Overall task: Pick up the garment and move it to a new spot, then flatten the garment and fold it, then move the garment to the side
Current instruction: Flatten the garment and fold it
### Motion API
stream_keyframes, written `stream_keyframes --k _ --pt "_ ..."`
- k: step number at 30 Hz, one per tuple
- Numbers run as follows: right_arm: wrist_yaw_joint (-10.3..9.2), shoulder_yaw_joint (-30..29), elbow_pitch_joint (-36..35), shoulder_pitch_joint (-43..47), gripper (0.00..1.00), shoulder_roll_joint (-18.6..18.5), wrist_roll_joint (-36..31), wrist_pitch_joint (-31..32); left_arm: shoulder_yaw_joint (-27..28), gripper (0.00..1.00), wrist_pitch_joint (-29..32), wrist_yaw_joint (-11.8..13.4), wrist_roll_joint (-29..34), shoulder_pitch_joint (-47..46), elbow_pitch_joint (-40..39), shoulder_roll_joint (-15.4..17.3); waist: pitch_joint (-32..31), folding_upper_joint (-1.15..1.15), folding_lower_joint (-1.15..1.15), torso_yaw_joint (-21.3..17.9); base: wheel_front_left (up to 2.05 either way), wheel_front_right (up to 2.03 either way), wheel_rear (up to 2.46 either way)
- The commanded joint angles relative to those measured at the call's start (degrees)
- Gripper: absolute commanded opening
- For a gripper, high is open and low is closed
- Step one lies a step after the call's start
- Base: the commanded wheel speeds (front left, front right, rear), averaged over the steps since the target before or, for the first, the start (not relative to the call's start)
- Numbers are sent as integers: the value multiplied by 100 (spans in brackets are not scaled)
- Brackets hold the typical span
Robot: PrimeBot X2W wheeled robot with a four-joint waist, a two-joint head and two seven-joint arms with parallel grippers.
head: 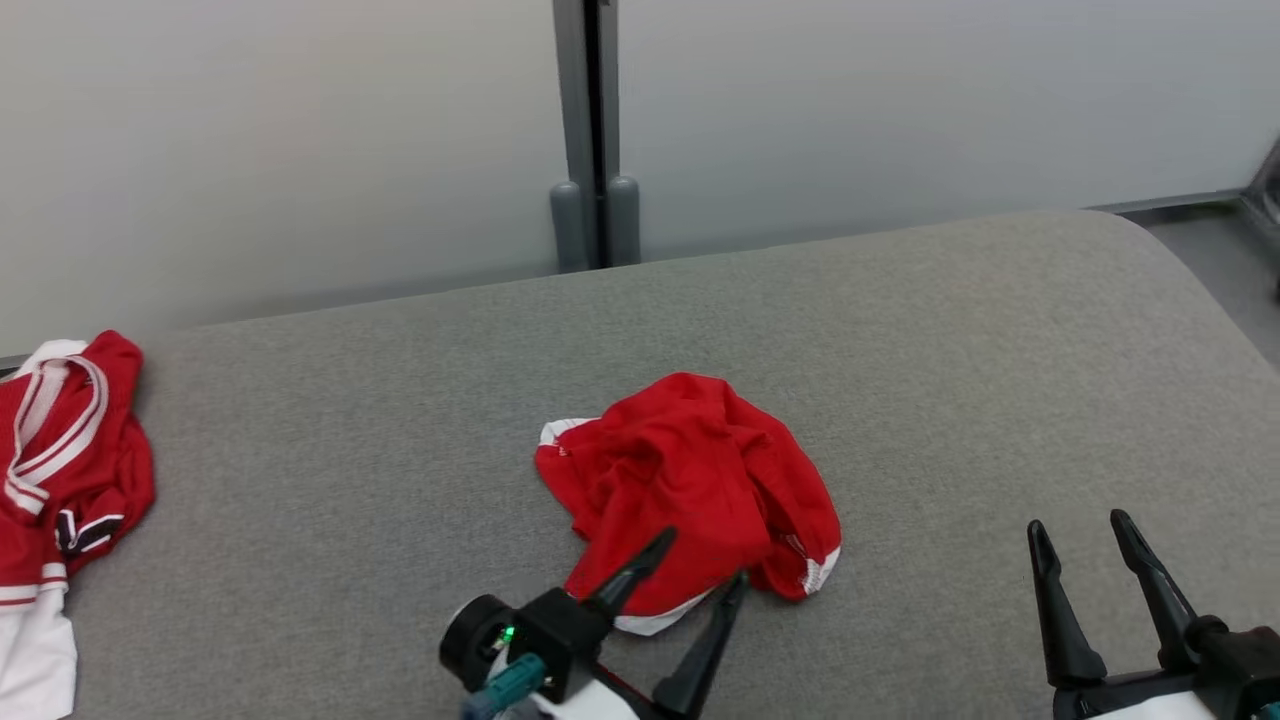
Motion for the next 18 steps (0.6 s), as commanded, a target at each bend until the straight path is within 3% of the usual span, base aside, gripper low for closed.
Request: stream_keyframes --k 1,6,18 --pt "1 -41 -26 -70 100 -20 21 -28 -241 100 71 -9 -100 -202 103 28 202 0 0 -293 0 0 0" --pt "1 -29 -65 -215 100 41 52 -28 -1092 100 390 -15 -366 -899 682 32 552 0 0 -678 0 0 0" --pt "1 76 -47 -535 100 155 122 -28 -1764 100 561 663 -819 -1991 2281 26 1096 0 0 -1320 0 0 0"
